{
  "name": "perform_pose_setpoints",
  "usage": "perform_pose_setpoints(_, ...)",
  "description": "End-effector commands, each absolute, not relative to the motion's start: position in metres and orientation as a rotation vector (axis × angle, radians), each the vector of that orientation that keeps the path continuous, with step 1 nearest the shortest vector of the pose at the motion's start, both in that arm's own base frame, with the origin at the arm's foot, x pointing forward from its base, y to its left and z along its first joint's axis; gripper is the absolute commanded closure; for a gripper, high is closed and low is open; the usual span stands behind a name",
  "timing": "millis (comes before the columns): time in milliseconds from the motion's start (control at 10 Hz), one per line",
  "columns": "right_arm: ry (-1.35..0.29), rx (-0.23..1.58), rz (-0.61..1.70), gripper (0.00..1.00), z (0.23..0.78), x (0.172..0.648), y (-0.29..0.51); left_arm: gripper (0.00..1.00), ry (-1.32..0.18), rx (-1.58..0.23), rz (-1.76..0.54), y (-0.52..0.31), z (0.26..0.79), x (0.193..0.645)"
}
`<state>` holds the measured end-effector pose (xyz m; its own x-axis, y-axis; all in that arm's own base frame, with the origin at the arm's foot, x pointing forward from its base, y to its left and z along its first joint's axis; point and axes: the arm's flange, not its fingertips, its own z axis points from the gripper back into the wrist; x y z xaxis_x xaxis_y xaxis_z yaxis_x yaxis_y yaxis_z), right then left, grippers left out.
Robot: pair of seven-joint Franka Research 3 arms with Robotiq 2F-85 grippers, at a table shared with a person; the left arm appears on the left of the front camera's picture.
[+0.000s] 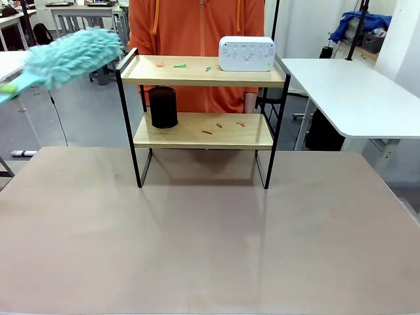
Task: Clean the shelf.
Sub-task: Pick up the Duster from the human, then clean the specific tier of the Shelf with the Duster once objects are removed.
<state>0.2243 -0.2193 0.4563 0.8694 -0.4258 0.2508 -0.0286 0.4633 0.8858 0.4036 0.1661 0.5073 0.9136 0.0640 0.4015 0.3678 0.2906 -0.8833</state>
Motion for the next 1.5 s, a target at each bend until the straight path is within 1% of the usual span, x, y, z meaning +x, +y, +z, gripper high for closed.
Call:
perform_pose_setpoints(0, -0.509, 1.078, -0.237, 0.00, 0.456, 0.225, -0.217, 1.00, -0.400, -1.169, -0.313, 0.195, 0.496, 0.331)
perform_pose_setpoints(200, -0.509, 1.078, -0.237, 0.00, 0.456, 0.225, -0.217, 1.00, -0.405, -1.104, -0.359, 0.213, 0.481, 0.271)
perform_pose_setpoints(400, -0.509, 1.078, -0.237, 0.00, 0.456, 0.225, -0.217, 1.00, -0.389, -1.094, -0.388, 0.219, 0.461, 0.240)
perform_pose_setpoints(500, -0.509, 1.078, -0.237, 0.00, 0.456, 0.225, -0.217, 1.00, -0.407, -1.130, -0.374, 0.223, 0.454, 0.233)
perform_pose_setpoints(600, -0.509, 1.078, -0.237, 0.00, 0.456, 0.225, -0.217, 1.00, -0.429, -1.125, -0.322, 0.228, 0.447, 0.232)
perform_pose_setpoints(700, -0.509, 1.078, -0.237, 0.00, 0.456, 0.225, -0.217, 1.00, -0.370, -1.103, -0.367, 0.224, 0.460, 0.235)
perform_pose_setpoints(1400, -0.509, 1.078, -0.237, 0.00, 0.456, 0.225, -0.217, 1.00, -0.370, -1.103, -0.367, 0.224, 0.460, 0.235)
